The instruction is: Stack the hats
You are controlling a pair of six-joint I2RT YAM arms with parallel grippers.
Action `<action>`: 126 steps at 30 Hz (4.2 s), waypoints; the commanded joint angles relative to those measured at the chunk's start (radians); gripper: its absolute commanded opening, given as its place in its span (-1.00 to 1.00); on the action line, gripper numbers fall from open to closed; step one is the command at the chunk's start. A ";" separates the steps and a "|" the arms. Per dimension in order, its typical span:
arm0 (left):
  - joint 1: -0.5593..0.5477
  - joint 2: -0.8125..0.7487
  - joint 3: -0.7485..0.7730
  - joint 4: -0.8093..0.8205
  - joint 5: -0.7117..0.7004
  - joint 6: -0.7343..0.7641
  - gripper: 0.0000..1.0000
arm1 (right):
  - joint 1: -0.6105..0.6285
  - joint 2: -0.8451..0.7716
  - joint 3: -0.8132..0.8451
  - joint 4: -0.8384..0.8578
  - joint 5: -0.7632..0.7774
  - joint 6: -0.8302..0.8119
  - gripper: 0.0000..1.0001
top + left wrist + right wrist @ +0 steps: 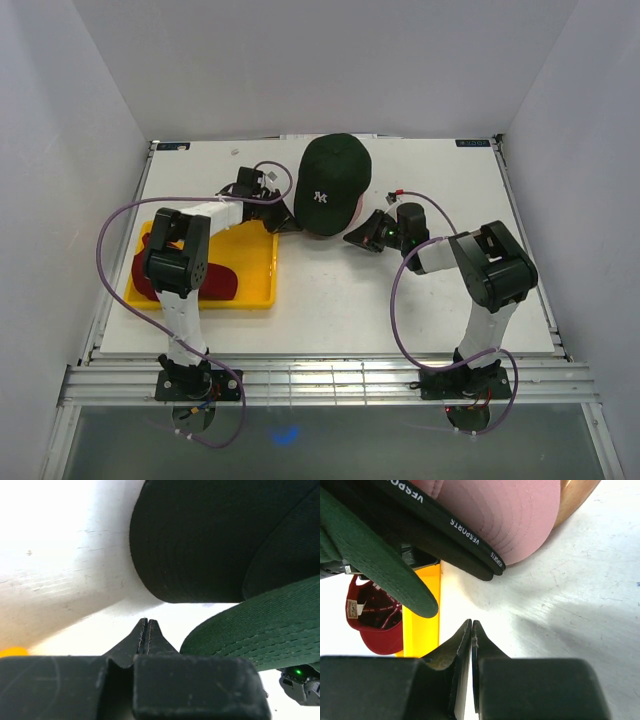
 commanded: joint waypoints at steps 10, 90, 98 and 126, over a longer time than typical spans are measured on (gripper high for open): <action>0.085 -0.133 0.093 -0.159 -0.070 0.072 0.06 | -0.057 -0.102 -0.022 -0.002 -0.012 -0.019 -0.54; 0.201 -0.849 0.503 -0.717 -0.720 0.054 0.28 | 0.838 0.543 1.397 -0.991 0.264 -1.058 0.08; 0.201 -0.816 0.545 -0.697 -0.685 0.057 0.28 | 0.791 0.478 1.351 -0.893 0.174 -0.906 -0.85; 0.203 -0.694 0.781 -0.587 -0.397 -0.021 0.29 | 0.279 -0.203 0.641 0.013 0.379 -0.034 -0.84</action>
